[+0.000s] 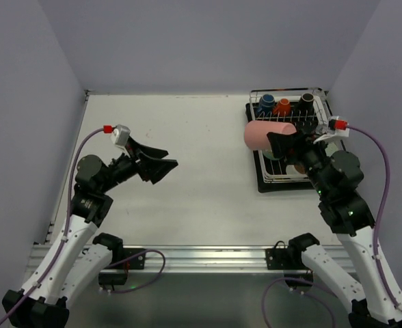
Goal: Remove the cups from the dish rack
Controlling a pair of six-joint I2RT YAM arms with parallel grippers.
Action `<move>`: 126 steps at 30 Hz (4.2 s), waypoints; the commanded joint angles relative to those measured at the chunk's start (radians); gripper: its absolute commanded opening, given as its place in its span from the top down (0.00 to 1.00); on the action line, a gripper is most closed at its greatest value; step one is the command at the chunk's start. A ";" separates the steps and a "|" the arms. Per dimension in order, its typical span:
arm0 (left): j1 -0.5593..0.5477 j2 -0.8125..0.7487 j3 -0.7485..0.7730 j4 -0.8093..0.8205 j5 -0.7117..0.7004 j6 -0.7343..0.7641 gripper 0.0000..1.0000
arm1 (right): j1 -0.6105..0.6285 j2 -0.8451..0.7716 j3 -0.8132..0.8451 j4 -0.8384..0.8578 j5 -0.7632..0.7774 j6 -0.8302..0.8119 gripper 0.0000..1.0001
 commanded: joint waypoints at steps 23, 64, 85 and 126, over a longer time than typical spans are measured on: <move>-0.228 0.214 -0.137 0.668 -0.066 -0.446 0.65 | 0.230 0.272 -0.369 0.906 -0.590 0.555 0.80; 0.145 1.177 0.940 -1.052 -0.865 0.378 0.96 | 0.319 0.059 -0.474 0.323 -0.246 0.115 0.01; 0.152 1.119 0.894 -1.001 -0.971 0.340 0.35 | 0.323 0.107 -0.403 0.308 -0.237 0.109 0.01; -0.311 -0.050 0.089 -0.337 -0.348 0.352 0.00 | -0.180 0.267 -0.141 -0.161 0.450 0.046 0.04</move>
